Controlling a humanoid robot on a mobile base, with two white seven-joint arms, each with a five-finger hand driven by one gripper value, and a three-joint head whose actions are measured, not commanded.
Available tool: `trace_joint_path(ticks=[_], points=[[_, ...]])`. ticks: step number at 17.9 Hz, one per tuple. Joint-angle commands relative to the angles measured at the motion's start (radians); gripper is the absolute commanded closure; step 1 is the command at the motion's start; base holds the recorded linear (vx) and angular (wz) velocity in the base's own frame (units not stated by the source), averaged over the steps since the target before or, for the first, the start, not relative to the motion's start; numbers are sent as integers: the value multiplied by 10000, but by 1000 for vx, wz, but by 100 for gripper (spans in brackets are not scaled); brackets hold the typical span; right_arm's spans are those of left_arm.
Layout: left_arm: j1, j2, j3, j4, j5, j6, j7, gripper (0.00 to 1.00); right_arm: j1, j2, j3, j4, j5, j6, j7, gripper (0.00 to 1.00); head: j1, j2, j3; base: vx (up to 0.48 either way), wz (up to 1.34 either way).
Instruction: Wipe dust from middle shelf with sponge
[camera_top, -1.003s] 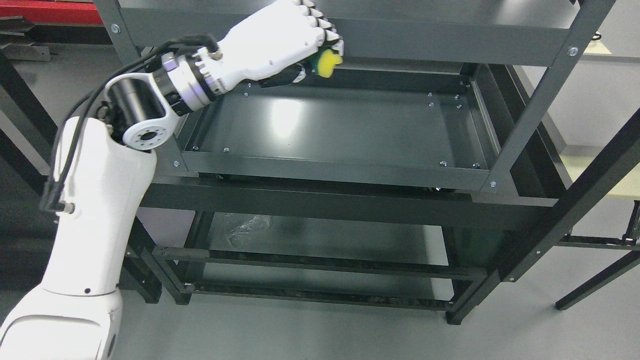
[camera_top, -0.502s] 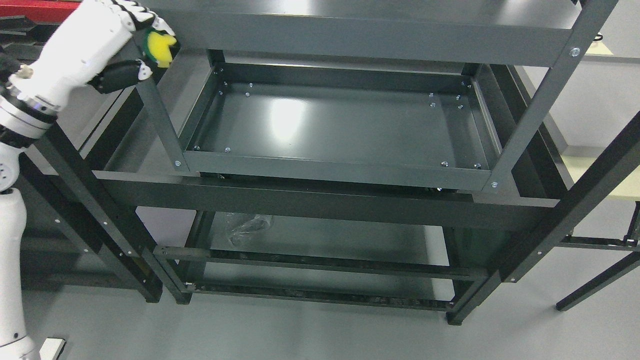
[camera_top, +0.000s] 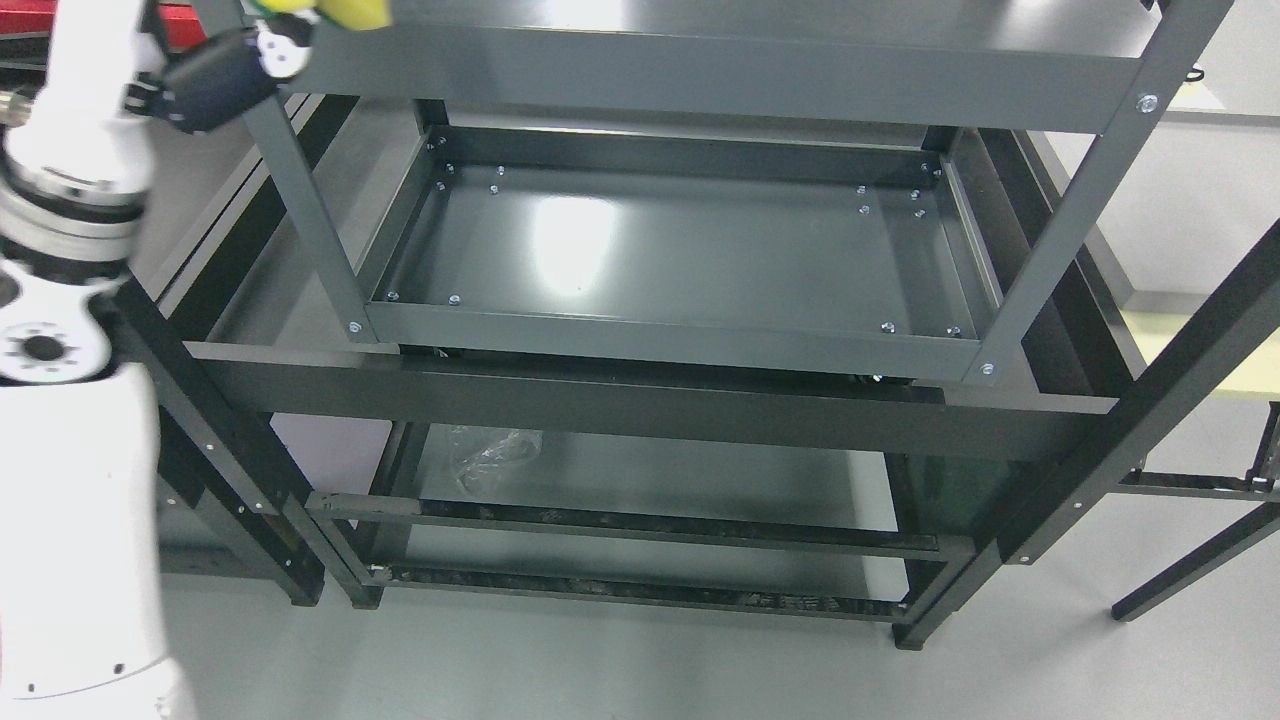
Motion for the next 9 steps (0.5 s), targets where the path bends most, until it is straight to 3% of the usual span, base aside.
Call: trace_joint_path(ticks=[1,4,7,9], points=[[696,-2109,-6015,146,-55,11,1148,97,0,-175,-1,-174,0,-6,2,0,0,0,0,0,0],[1386,-2109,-7772,1373,-58,11,1686,97,0,-175,-1,-174,0,-6,2,0,0,0,0,0,0],[3039,-2109,-7516,1668,110,1402,2128,93,0,-175,-1,-174,0,-6,2,0,0,0,0,0,0],[4282,-2109,-6569,1866,324,2185,2483,89,0,-175,-1,-174,0,-6,2,0,0,0,0,0,0]])
